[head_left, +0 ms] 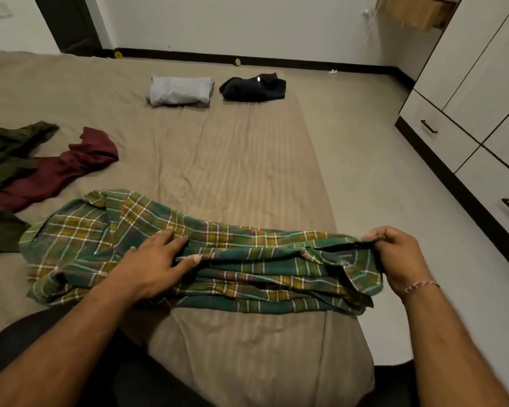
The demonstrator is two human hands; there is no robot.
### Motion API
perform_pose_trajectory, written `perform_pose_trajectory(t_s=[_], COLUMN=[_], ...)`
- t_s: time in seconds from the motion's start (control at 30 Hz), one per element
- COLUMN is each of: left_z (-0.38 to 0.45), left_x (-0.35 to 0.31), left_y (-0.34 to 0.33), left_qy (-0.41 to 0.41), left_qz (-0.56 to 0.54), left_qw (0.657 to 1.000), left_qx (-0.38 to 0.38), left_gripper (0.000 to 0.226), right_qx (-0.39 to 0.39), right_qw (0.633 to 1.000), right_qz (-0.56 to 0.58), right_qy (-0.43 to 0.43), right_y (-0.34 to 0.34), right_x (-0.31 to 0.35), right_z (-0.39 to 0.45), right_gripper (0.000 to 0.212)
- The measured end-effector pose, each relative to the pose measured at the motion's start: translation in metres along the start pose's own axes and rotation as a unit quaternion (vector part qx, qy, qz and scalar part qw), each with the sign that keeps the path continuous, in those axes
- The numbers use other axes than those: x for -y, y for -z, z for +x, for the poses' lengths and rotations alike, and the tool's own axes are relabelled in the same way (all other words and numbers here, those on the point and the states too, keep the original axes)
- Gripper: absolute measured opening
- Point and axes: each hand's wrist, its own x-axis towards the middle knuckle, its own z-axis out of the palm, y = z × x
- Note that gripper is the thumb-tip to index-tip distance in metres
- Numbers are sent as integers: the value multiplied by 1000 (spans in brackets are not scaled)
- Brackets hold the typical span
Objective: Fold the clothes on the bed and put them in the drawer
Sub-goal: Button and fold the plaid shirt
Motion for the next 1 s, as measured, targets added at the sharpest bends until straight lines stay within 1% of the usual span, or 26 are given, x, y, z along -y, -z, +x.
perform_pose_trajectory(t_s=[0.07,0.1,0.13,0.2,0.27,0.3,0.33,0.37,0.4,0.43,0.47,0.5,0.53,0.6,0.7,0.77,0.83,0.9,1.0], left_z=[-1,-2,-3,-3,-5,-5,-5,-6,-8,-10,-12,-13,-13,-10,-3,1,2,1,1], left_x=[-9,-16,-25,-50,-82,-100,-119,-138,-158,-177,-196,-214,-228,-249,-260,-261,-265,-269,-272], left_y=[1,2,1,-7,-22,-32,-43,-53,-62,-71,-78,-85,-90,-98,-110,-115,-114,-114,-114], left_qy=[-20,-38,-57,-90,-110,-121,-135,-153,-175,-199,-222,-240,-248,-233,-179,-162,-149,-142,-126], left_qz=[23,41,60,79,70,63,54,39,20,3,-11,-19,-23,-40,-65,-69,-64,-68,-77], left_qw=[999,998,996,992,991,990,988,985,982,976,971,965,963,967,978,981,982,983,983], left_qx=[-18,-27,-32,-32,-32,-40,-52,-64,-74,-83,-92,-99,-102,-96,-82,-85,-95,-97,-104], left_gripper=[111,115,119,119,103,92,85,82,83,87,92,97,102,110,113,109,104,96,89], right_qx=[-28,-24,-10,22,60,82,100,116,134,157,169,170,157,128,135,136,144,175,214], right_qw=[997,996,996,998,985,972,964,965,969,971,972,972,974,979,980,982,982,976,964], right_qz=[70,80,66,-15,-155,-216,-238,-221,-184,-147,-120,-108,-103,-104,-97,-98,-106,-108,-131], right_qy=[-29,-43,-51,-53,-41,-44,-56,-76,-95,-108,-114,-119,-123,-120,-111,-88,-64,-65,-87], right_y=[1,2,2,1,-3,-5,-6,-7,-8,-10,-11,-10,-10,-7,-4,-5,-9,-12,-10], right_x=[4,8,10,9,0,-1,-5,-7,-11,-11,-12,-11,-12,-14,-12,-11,-8,-7,-1], right_z=[2,-1,-2,-3,-1,-4,-4,-4,-3,-6,-9,-12,-12,-8,-4,2,6,6,0], right_gripper=[28,23,25,42,46,52,62,69,69,59,45,33,27,25,23,17,18,18,9])
